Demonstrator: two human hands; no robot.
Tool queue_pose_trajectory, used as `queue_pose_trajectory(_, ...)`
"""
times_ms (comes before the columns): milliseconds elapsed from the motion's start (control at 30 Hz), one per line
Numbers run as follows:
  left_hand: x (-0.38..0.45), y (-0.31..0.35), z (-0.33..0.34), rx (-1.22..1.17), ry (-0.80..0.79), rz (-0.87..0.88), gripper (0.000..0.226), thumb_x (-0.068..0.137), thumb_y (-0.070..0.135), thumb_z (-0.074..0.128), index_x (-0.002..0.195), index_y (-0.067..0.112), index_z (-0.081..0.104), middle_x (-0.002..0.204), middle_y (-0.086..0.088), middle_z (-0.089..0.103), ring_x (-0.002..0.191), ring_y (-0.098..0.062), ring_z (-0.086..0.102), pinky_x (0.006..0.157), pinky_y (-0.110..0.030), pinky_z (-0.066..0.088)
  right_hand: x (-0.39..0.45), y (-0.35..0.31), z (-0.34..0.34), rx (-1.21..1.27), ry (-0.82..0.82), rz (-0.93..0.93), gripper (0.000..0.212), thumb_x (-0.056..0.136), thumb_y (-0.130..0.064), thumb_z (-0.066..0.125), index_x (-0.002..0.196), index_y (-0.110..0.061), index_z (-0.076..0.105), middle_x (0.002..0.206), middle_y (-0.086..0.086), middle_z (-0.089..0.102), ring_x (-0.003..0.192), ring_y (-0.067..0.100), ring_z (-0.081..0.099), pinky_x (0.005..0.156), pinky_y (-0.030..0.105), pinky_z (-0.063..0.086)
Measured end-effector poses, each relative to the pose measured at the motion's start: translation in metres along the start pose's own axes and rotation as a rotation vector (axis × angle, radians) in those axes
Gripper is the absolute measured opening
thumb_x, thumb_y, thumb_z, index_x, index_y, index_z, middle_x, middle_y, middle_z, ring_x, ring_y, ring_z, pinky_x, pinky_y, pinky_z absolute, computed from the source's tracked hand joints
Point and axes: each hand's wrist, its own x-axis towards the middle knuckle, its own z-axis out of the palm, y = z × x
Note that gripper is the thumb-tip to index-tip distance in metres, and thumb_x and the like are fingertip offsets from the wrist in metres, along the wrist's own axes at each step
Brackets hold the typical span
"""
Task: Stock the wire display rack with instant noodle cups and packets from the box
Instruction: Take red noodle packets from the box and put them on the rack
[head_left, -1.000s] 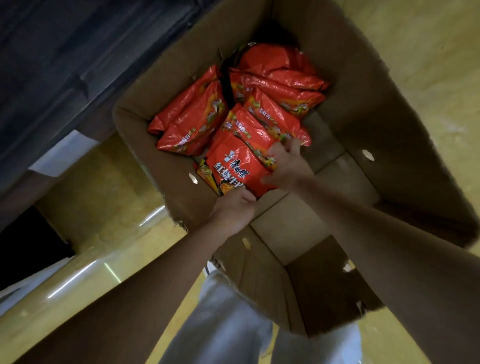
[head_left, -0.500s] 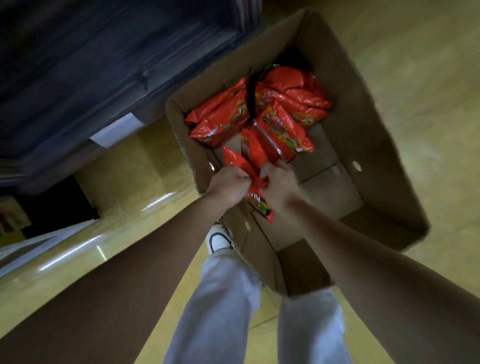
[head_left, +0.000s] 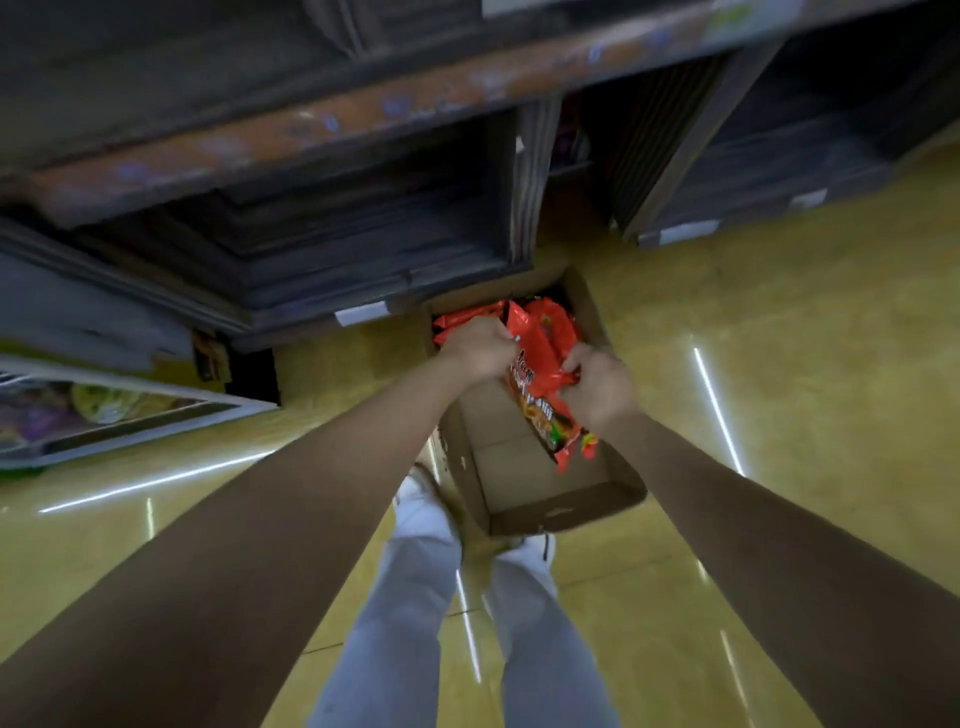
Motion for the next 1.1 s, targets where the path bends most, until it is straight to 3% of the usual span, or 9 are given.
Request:
queue_pose_trajectory(100, -0.046, 0.031, -0.009, -0.013, 0.013, 0.061, 0.026, 0.088, 0.006, 0.05, 0.065, 0.018, 0.048, 0.079, -0.01, 0.057, 0.079, -0.021, 0.054, 0.073, -0.029, 0.042, -0.035, -0.025, -0.049, 0.044, 0.046, -0.062, 0.018, 0.081, -0.008, 0.066, 0.086, -0.018, 0.052, 0.111, 0.015, 0.058, 0.098, 0.03, 0.059, 0.081, 0.027, 0.043)
queue_pose_trajectory(233, -0.096, 0.048, -0.018, 0.041, 0.045, 0.111, 0.021, 0.088, 0.013, 0.054, 0.07, 0.021, 0.047, 0.072, 0.001, 0.053, 0.08, -0.022, 0.055, 0.074, -0.032, 0.046, -0.08, -0.055, -0.092, 0.042, 0.1, -0.129, 0.018, 0.079, -0.01, 0.068, 0.081, -0.02, 0.053, 0.106, 0.009, 0.059, 0.098, 0.025, 0.058, 0.078, 0.026, 0.042)
queue_pose_trajectory(400, -0.157, 0.046, -0.042, 0.091, 0.077, 0.19, 0.009, 0.09, 0.022, 0.056, 0.084, 0.02, 0.051, 0.099, -0.011, 0.064, 0.096, -0.025, 0.061, 0.073, -0.025, 0.042, -0.152, -0.088, -0.124, 0.103, 0.234, -0.177, 0.024, 0.079, -0.004, 0.067, 0.075, -0.02, 0.05, 0.105, 0.004, 0.053, 0.093, 0.017, 0.049, 0.078, 0.022, 0.036)
queue_pose_trajectory(533, -0.212, 0.026, -0.07, 0.052, 0.151, 0.223, 0.031, 0.091, 0.03, 0.056, 0.111, 0.01, 0.045, 0.114, -0.014, 0.06, 0.103, -0.027, 0.06, 0.084, -0.034, 0.05, -0.22, -0.12, -0.142, 0.027, 0.279, -0.265, 0.023, 0.076, -0.001, 0.068, 0.079, -0.018, 0.053, 0.099, 0.001, 0.054, 0.092, 0.017, 0.049, 0.074, 0.021, 0.034)
queue_pose_trajectory(667, -0.282, 0.013, -0.102, -0.058, 0.133, 0.266, 0.05, 0.092, 0.032, 0.057, 0.13, 0.006, 0.037, 0.115, -0.015, 0.055, 0.091, -0.021, 0.055, 0.069, -0.031, 0.048, -0.291, -0.161, -0.161, -0.043, 0.34, -0.285, 0.021, 0.077, -0.001, 0.067, 0.085, -0.018, 0.06, 0.094, 0.002, 0.058, 0.091, 0.017, 0.052, 0.07, 0.022, 0.035)
queue_pose_trajectory(733, -0.316, 0.011, -0.117, -0.1, 0.099, 0.293, 0.062, 0.092, 0.036, 0.057, 0.138, 0.006, 0.03, 0.129, -0.016, 0.05, 0.104, -0.025, 0.056, 0.078, -0.033, 0.05, -0.328, -0.182, -0.17, -0.04, 0.372, -0.303, 0.02, 0.078, 0.001, 0.064, 0.085, -0.018, 0.059, 0.094, 0.003, 0.059, 0.091, 0.018, 0.053, 0.067, 0.024, 0.036)
queue_pose_trajectory(867, -0.388, 0.017, -0.146, -0.161, 0.066, 0.452, 0.064, 0.089, 0.048, 0.055, 0.14, 0.016, 0.035, 0.14, -0.008, 0.047, 0.119, -0.029, 0.052, 0.095, -0.039, 0.047, -0.398, -0.221, -0.188, -0.062, 0.455, -0.381, 0.022, 0.081, 0.003, 0.057, 0.082, -0.018, 0.059, 0.1, 0.005, 0.061, 0.097, 0.022, 0.054, 0.077, 0.031, 0.044)
queue_pose_trajectory(1000, -0.453, 0.029, -0.162, -0.383, -0.054, 0.607, 0.056, 0.088, 0.045, 0.058, 0.134, 0.014, 0.047, 0.13, -0.006, 0.059, 0.105, -0.018, 0.061, 0.092, -0.034, 0.049, -0.458, -0.249, -0.209, 0.001, 0.572, -0.459, 0.026, 0.082, 0.004, 0.054, 0.082, -0.021, 0.061, 0.103, 0.006, 0.059, 0.096, 0.021, 0.055, 0.069, 0.028, 0.045)
queue_pose_trajectory(1100, -0.499, 0.047, -0.174, -0.374, -0.043, 0.686, 0.052, 0.085, 0.052, 0.056, 0.122, 0.016, 0.055, 0.113, -0.001, 0.065, 0.101, -0.017, 0.061, 0.097, -0.036, 0.045, -0.509, -0.264, -0.232, 0.091, 0.657, -0.51, 0.027, 0.083, 0.002, 0.054, 0.082, -0.024, 0.061, 0.11, 0.007, 0.059, 0.1, 0.024, 0.057, 0.083, 0.04, 0.05)
